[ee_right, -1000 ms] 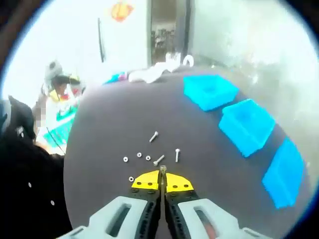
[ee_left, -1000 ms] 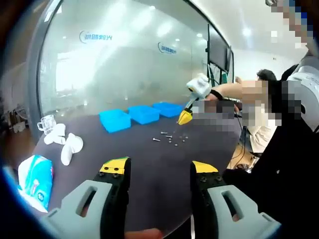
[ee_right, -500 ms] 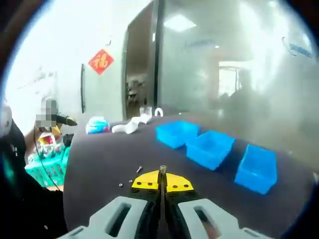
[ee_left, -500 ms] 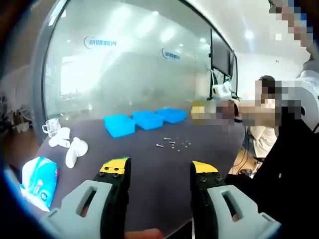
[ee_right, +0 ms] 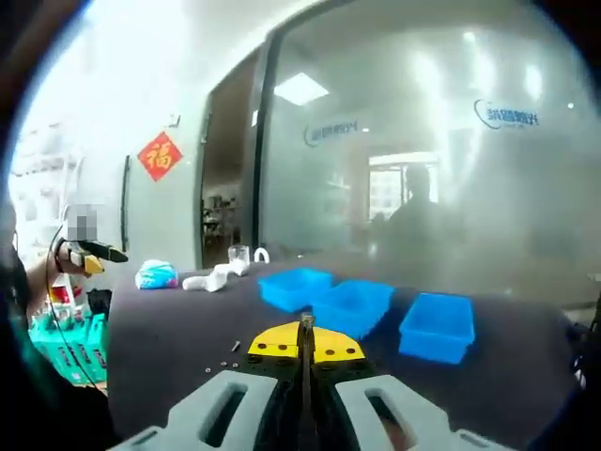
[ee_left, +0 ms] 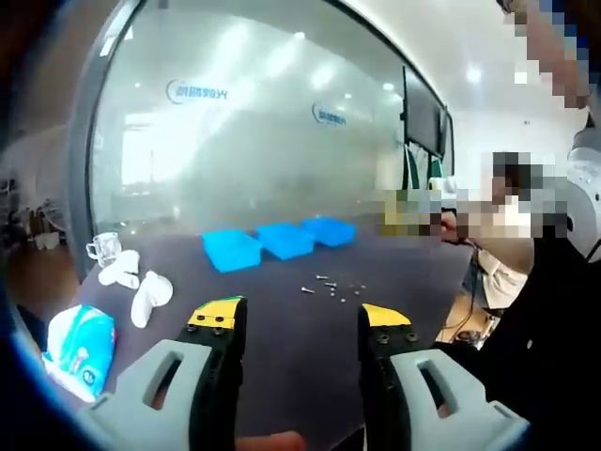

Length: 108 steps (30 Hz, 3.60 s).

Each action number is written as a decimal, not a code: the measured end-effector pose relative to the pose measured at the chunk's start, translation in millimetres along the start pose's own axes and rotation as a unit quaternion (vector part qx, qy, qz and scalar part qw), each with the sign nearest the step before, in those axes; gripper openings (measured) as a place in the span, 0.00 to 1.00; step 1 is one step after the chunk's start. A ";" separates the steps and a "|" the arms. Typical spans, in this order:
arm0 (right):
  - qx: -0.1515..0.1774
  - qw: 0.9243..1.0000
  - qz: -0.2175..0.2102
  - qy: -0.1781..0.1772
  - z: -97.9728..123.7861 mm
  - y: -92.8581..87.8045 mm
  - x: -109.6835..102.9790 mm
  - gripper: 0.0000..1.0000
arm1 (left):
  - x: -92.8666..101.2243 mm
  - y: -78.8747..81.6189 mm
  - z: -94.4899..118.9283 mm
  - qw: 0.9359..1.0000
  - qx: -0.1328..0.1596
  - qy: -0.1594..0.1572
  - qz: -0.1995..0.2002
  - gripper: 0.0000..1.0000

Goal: Sort the screws, nuts, and washers into the corresponding bins

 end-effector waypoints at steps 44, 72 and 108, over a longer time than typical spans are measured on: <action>-0.027 0.982 0.022 -0.185 -158.2 17.7 119.6 0.00 | 9.8 8.2 6.1 1.000 0.004 0.003 -0.009 0.47; -0.039 0.978 0.036 -0.201 -145.1 9.4 105.8 0.30 | 10.8 7.6 10.4 1.000 0.007 0.008 -0.009 0.47; 0.034 0.999 0.006 -0.023 49.1 -8.0 6.2 0.30 | 7.6 6.2 16.1 0.999 0.032 0.020 -0.003 0.47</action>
Point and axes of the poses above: the point that each gripper's makers call its tool centre point, and the gripper's own axes: z roughly backward along the fingers, x roughly to its right, y roughly out of its top, the point moved 9 cm from there along z, roughly backward along the fingers, and after that the axes turned 12 degrees about -y, right-handed, at the moved point
